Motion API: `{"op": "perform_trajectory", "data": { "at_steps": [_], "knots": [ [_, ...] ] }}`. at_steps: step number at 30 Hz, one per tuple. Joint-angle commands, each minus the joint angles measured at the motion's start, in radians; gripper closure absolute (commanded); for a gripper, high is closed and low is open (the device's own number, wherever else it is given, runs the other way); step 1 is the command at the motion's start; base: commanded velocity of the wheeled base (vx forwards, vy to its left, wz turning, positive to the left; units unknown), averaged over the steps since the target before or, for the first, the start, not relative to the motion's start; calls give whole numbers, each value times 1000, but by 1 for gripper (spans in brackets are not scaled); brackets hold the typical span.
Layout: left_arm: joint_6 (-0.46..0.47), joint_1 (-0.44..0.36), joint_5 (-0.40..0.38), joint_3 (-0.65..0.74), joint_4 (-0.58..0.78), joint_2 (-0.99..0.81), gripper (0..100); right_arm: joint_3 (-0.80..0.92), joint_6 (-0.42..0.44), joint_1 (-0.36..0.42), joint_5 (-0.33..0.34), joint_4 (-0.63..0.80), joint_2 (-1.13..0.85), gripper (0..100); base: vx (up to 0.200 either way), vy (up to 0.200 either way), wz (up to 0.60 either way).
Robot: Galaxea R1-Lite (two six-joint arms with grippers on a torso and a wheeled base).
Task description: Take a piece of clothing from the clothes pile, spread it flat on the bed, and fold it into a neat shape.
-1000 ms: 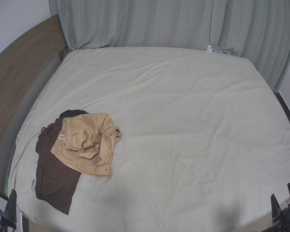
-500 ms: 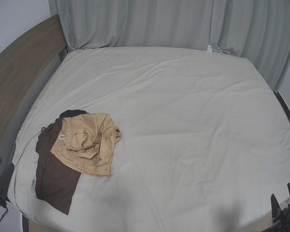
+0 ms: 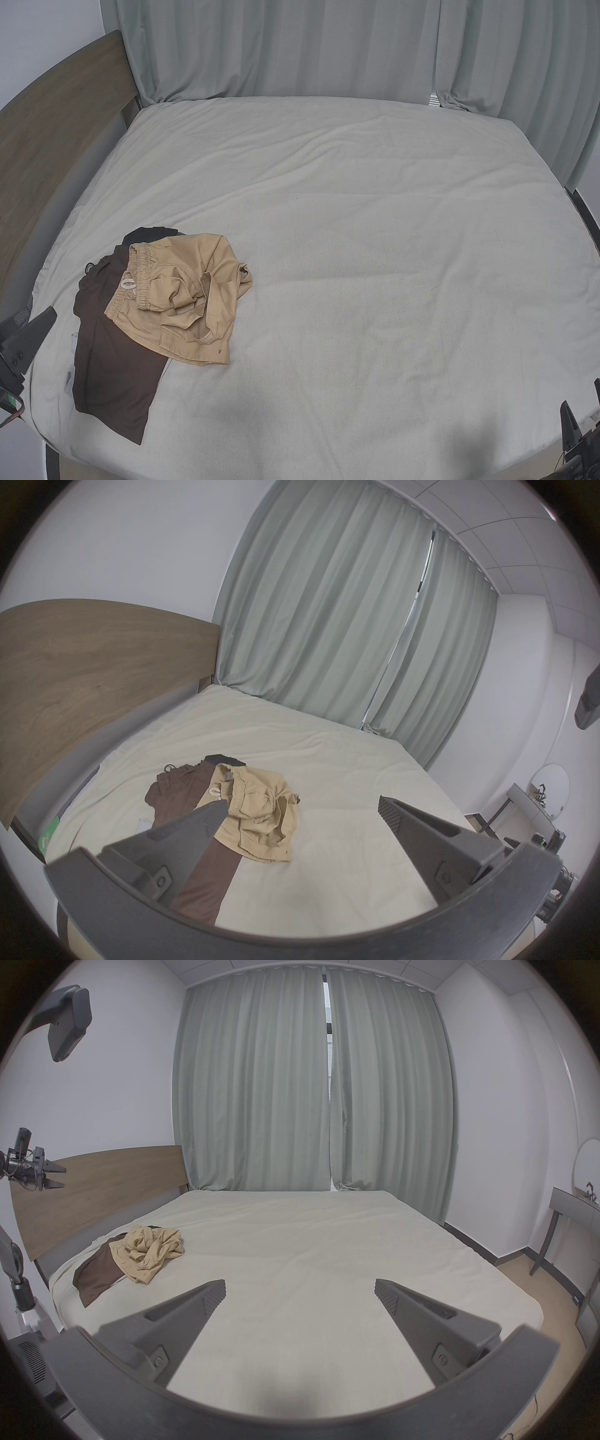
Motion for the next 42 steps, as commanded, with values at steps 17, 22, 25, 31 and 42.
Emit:
{"op": "perform_trajectory", "data": {
  "at_steps": [17, 22, 25, 31, 42],
  "knots": [
    [0, 189, -189, -47, -66, 286, 0, 16, 0, 0, 1, 0, -12, 0, 0, 0, 0],
    [0, 243, -263, -64, -128, 384, 0, 16, 0, 0, 1, 0, -12, 0, 0, 0, 0],
    [0, 252, -296, -68, -161, 445, 0, 16, 0, 0, 0, 0, -12, 0, 0, 0, 0],
    [0, 252, -327, -90, -241, 565, 0, 16, 0, 0, 1, 0, -12, 0, 0, 0, 0],
    [0, 246, -353, -140, -375, 792, 0, 16, 3, 0, 0, 0, -12, 0, 0, 0, 0]
  ]
}}
